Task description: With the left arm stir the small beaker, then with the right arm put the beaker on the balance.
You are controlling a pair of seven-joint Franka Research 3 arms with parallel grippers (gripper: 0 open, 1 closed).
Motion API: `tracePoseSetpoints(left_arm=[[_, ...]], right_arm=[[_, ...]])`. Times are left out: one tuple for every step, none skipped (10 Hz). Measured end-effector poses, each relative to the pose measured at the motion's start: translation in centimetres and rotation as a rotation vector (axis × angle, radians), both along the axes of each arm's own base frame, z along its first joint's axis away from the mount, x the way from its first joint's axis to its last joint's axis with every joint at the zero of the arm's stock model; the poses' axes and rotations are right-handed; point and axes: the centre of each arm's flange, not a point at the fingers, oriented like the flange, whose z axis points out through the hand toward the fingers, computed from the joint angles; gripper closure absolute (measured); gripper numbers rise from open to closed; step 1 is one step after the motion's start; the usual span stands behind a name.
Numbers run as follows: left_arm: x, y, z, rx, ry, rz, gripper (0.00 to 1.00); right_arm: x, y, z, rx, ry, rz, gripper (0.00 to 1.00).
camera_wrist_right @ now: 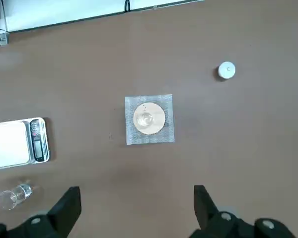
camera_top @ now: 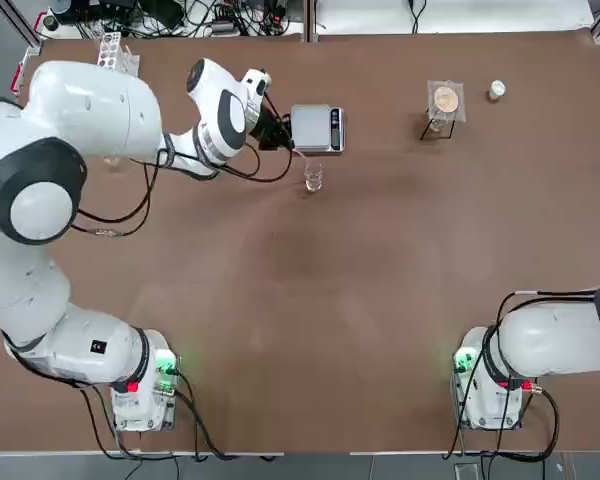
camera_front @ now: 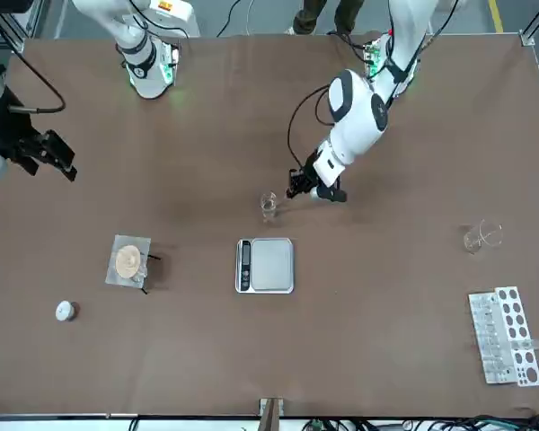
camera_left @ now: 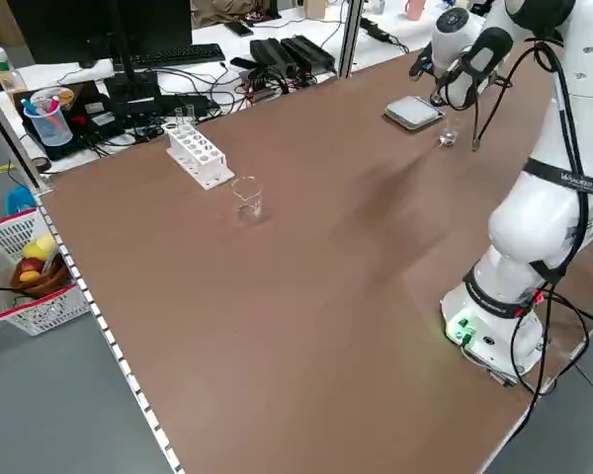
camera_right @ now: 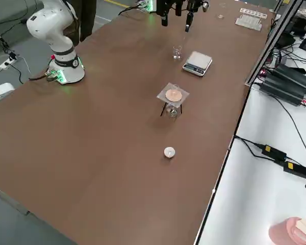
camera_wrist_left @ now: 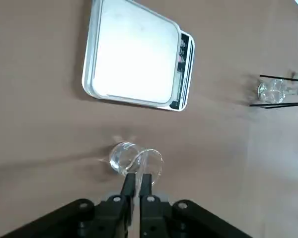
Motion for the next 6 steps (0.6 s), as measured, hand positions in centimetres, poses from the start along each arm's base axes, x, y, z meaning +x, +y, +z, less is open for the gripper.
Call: tracePoseSetpoints(left_arm=[[0.2, 0.2, 0.0, 0.000, 0.000, 0.004, 0.92], [0.3, 0.3, 0.2, -0.001, -0.003, 0.007, 0.92], [0.5, 0.6, 0.5, 0.003, -0.007, 0.002, 0.92], [1.0, 1.3, 0.9, 0.009, 0.012, -0.008, 0.92], [1.3, 1.7, 1.3, 0.027, 0.032, -0.019, 0.92], [1.4, 1.6, 1.8, 0.044, 0.042, -0.013, 0.92]], right_arm=[[0.0, -0.3, 0.0, 0.000, -0.002, -0.005, 0.00], [0.1, -0.4, 0.0, 0.000, -0.003, -0.008, 0.00], [0.1, -0.5, 0.1, 0.000, -0.004, -0.009, 0.00], [0.1, -0.6, 0.2, 0.000, -0.007, -0.010, 0.00], [0.1, -0.6, 0.3, 0.000, -0.009, -0.010, 0.00], [0.1, -0.6, 0.4, 0.000, -0.011, -0.010, 0.00]])
